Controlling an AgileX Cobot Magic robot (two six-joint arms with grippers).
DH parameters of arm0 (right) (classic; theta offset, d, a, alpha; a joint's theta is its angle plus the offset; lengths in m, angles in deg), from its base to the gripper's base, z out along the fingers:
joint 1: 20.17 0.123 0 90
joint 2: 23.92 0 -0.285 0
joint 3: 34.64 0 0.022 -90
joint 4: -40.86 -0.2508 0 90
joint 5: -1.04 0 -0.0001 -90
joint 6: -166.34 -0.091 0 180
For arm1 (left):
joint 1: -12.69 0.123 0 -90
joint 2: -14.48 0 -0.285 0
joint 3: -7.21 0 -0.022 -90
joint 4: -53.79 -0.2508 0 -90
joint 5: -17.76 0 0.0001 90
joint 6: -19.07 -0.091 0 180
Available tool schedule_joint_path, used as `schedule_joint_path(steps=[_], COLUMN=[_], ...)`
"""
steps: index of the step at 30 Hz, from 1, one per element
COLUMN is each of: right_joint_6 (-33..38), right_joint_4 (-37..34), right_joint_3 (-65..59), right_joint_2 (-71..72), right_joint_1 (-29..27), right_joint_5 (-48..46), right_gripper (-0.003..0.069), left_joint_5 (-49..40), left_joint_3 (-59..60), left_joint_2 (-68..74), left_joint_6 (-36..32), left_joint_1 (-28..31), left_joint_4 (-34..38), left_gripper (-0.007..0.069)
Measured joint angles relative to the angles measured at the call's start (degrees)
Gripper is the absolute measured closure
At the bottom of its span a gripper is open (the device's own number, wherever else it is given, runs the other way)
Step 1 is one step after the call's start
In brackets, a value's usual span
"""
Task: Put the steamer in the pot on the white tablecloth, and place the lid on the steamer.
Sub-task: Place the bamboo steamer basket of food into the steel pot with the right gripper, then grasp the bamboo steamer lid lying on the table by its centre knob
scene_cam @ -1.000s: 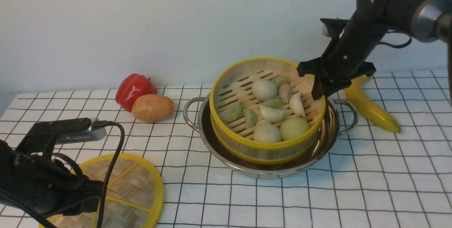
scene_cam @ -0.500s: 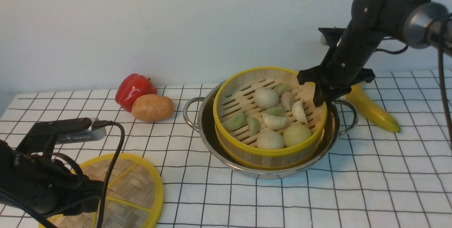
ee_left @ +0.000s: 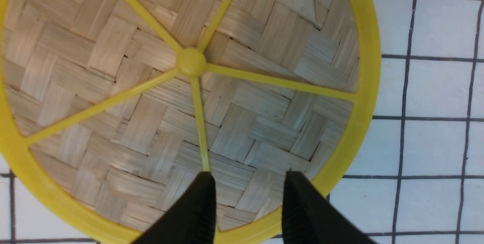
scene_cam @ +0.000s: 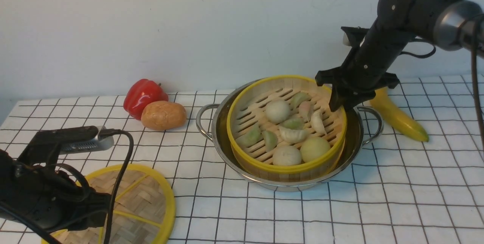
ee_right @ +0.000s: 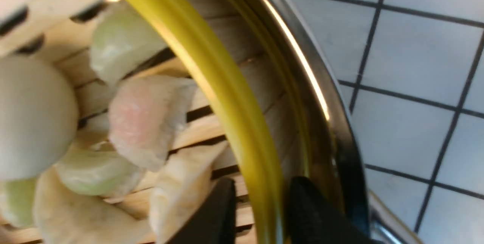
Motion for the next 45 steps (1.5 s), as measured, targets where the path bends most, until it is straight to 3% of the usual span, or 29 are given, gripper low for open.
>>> schedule_joint_path(steps=[4,10,14,20,24,29,37,45], right_joint_6=[-0.2,-0.2,0.0,0.1,0.1,1.3,6.5,10.2], right_joint_4=[-1.6,-1.7,2.3,8.8,9.2,7.0,-2.2,-3.4], right_joint_3=[0.0,0.0,0.0,0.0,0.0,0.0,0.0,0.2], right_joint_2=[0.0,0.2,2.2,7.8,12.2,20.4,42.9,60.9], right_joint_1=[0.0,0.0,0.0,0.0,0.0,0.0,0.0,0.0], right_joint_5=[0.2,0.4,0.4,0.5,0.4,0.4,0.6,0.7], right_gripper=[0.0292,0.0218,0.0198,0.0195,0.0199,0.0215,0.0263,0.0312], left_joint_5=[0.3,2.0,4.4,7.5,9.4,11.4,13.6,15.2], left_joint_3=[0.0,0.0,0.0,0.0,0.0,0.0,0.0,0.0], left_joint_2=[0.0,0.0,0.0,0.0,0.0,0.6,7.4,10.6], left_joint_6=[0.0,0.0,0.0,0.0,0.0,0.0,-0.2,-0.4], left_joint_1=[0.0,0.0,0.0,0.0,0.0,0.0,0.0,0.0], left_joint_4=[1.0,1.1,1.1,1.2,1.1,1.0,1.0,0.8], left_gripper=[0.0382,0.0382,0.0382,0.0382,0.0382,0.0382,0.0382,0.0382])
